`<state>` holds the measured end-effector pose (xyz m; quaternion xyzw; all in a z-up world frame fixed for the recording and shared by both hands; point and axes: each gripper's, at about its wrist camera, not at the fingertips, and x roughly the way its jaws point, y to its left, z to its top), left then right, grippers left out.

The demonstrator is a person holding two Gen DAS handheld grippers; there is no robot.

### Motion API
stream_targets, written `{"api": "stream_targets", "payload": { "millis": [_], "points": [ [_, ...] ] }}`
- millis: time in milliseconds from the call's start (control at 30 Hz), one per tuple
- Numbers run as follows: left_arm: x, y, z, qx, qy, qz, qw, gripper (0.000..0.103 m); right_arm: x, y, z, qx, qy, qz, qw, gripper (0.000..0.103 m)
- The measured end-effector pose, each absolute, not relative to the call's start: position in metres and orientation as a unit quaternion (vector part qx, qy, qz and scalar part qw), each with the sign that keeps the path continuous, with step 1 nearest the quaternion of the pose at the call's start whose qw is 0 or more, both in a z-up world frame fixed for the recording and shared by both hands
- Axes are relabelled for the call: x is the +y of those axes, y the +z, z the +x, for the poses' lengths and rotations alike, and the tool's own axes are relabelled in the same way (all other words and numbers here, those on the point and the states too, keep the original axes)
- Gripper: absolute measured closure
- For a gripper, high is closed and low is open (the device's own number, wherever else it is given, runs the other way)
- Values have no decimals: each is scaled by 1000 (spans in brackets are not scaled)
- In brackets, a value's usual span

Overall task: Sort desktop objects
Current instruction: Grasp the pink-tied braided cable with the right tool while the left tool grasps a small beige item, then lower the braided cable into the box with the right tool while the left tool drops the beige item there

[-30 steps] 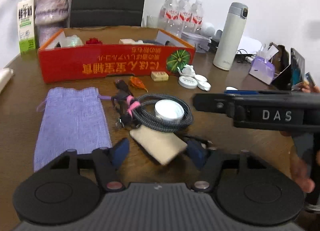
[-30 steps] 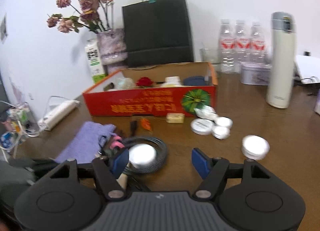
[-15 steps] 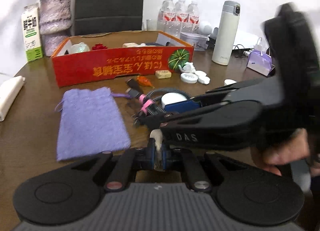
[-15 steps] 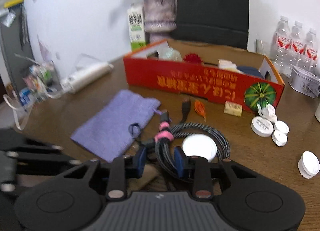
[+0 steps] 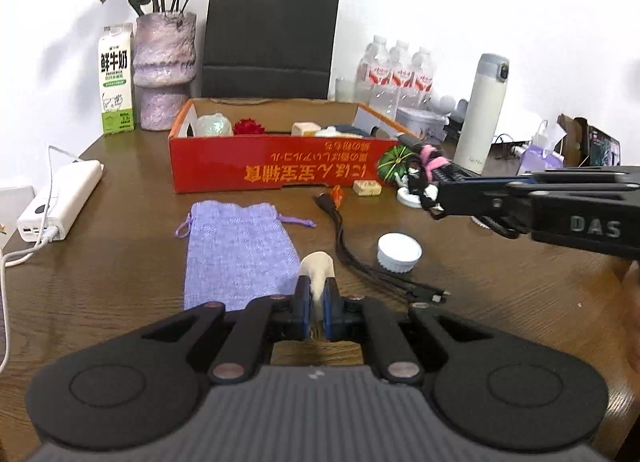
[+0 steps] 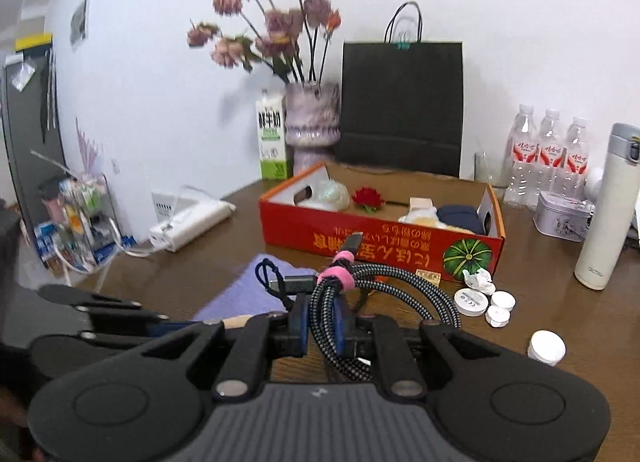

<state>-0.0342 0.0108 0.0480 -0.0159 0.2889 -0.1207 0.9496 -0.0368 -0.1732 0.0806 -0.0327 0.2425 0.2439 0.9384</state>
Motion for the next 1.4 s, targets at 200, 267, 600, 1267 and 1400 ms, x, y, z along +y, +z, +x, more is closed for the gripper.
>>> {"api": "stream_targets", "payload": {
  "millis": [200,267,600,1267,1400],
  "points": [
    [14,57,-44,269,-124,-21,955,95,-186,88,-41,245,249,9,937,92],
    [18,59,-45,268,-121,-26,955,95,-185,88,-41,247,244,2,938,92],
    [26,63,-41,265,-102,-33,958,95,-178,77,-42,257,234,-13,938,92],
    [55,109,277,353,-67,-55,932,94,-115,109,269,339,243,106,903,91],
    [48,83,311,382,-69,-22,921,82,-101,70,322,403,209,138,880,91]
  ]
}}
